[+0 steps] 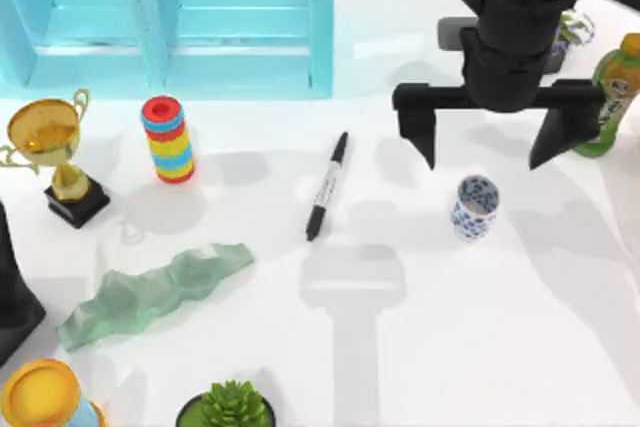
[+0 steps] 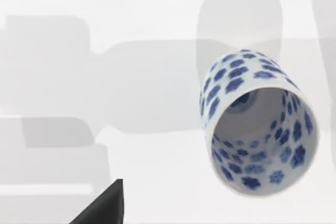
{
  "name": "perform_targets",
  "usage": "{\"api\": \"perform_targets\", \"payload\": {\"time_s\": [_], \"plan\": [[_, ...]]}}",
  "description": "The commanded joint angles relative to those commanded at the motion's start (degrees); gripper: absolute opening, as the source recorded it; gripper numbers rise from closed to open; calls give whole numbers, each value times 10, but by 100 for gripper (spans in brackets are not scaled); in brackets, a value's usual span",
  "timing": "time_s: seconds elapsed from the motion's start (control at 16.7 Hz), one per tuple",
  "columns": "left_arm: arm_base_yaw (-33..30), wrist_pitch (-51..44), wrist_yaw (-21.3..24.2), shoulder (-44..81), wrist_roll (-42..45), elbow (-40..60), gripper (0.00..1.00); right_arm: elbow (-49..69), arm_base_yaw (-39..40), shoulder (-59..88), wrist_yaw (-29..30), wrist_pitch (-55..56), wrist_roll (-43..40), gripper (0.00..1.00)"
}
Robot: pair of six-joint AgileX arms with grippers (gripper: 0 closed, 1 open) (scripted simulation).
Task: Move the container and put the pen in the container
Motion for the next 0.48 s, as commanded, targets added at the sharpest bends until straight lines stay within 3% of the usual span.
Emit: {"api": "perform_targets", "payload": {"time_s": [0.24,0.48], "plan": [[0,0,0,0,0,0,100,171,0,15,0,-141,-2,100],[0,0,0,0,0,0,100,268,-2,20,0,-235,-5,100]]}}
